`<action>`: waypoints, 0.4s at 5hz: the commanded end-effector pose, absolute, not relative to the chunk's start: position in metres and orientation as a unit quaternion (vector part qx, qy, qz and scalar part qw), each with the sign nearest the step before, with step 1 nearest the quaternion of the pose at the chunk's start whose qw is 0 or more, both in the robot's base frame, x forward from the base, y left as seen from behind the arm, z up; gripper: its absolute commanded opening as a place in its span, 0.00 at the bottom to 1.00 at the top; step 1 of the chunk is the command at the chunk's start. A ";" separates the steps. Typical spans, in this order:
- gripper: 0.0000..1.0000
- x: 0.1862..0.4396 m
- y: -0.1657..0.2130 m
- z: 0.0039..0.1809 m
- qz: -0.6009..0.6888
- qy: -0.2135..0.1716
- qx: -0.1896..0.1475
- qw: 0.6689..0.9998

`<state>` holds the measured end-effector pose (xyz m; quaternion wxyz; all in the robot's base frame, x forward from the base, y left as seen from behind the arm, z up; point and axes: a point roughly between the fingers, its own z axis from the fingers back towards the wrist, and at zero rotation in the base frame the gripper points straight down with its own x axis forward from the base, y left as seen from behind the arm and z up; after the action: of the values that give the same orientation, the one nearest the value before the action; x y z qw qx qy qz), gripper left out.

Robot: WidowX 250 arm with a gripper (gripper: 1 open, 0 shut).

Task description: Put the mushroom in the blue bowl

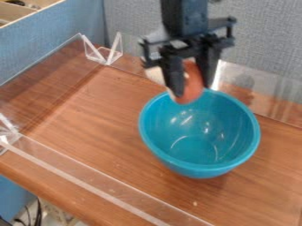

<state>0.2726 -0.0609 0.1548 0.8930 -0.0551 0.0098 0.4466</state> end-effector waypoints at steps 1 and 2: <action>0.00 0.289 -0.070 0.162 0.485 -0.014 -0.067 0.872; 0.00 0.287 -0.064 0.164 0.498 -0.014 -0.067 0.865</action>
<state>0.2820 -0.0665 0.1447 0.8671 -0.0437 0.0135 0.4961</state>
